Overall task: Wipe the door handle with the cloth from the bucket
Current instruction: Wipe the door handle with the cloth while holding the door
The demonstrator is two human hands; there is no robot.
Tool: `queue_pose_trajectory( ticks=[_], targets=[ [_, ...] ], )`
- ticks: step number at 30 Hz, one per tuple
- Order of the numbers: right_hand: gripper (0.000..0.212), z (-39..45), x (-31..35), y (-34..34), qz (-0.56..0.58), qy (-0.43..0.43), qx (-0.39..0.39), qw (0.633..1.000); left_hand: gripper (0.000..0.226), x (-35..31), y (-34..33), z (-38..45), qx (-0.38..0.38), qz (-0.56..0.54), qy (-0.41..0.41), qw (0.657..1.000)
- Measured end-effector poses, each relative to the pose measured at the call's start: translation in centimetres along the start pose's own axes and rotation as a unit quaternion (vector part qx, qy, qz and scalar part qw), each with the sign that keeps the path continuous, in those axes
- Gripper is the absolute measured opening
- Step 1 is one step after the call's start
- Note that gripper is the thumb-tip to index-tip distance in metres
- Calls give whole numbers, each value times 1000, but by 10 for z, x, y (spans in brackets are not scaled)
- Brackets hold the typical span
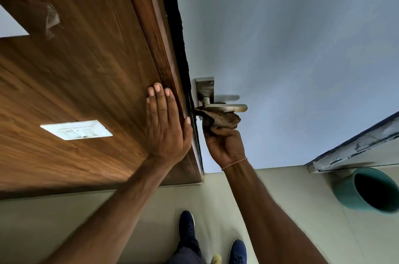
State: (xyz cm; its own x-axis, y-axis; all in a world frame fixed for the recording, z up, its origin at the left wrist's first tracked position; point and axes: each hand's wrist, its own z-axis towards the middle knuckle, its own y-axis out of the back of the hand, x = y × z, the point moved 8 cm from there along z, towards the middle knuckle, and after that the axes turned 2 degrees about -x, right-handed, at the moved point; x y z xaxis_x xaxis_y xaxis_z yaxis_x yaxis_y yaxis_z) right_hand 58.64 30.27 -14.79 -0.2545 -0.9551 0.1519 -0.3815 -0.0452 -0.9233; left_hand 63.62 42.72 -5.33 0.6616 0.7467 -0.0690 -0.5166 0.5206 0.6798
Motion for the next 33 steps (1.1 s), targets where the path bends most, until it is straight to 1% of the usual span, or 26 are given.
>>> queue_pose_trajectory(
  ticks=[3,9,12,15,17,19,21,26,28,30,33],
  targets=[
    [56,3,-2,1,-38,8,-23,999,89,3,-2,-1,0,0,1,1000],
    [39,15,8,-3,-107,50,-86,989,88,1,-4,0,-4,-6,4,1000],
    [28,15,19,3,-91,64,-95,989,86,1,-6,0,-8,-8,6,1000],
    [30,16,25,7,-60,76,-88,991,85,1,-8,0,-11,-3,6,1000],
    [33,16,15,3,-84,62,-76,992,86,-1,-7,1,-15,-6,6,1000],
    [31,16,2,-2,-108,35,-72,991,86,-2,-7,1,-20,-9,7,1000],
    [30,19,2,-3,-114,22,-81,990,86,-2,-7,1,-19,-11,6,1000],
    [41,24,57,11,-53,55,-120,990,89,-5,-11,1,-23,1,4,1000],
    [40,22,69,13,-57,69,-123,988,91,-7,-13,1,-24,2,11,1000],
    [38,23,56,7,-77,65,-111,989,92,-8,-14,1,-27,1,16,1000],
    [33,24,17,-5,-118,33,-80,989,91,-7,-13,2,-37,-4,14,999]
  ],
)
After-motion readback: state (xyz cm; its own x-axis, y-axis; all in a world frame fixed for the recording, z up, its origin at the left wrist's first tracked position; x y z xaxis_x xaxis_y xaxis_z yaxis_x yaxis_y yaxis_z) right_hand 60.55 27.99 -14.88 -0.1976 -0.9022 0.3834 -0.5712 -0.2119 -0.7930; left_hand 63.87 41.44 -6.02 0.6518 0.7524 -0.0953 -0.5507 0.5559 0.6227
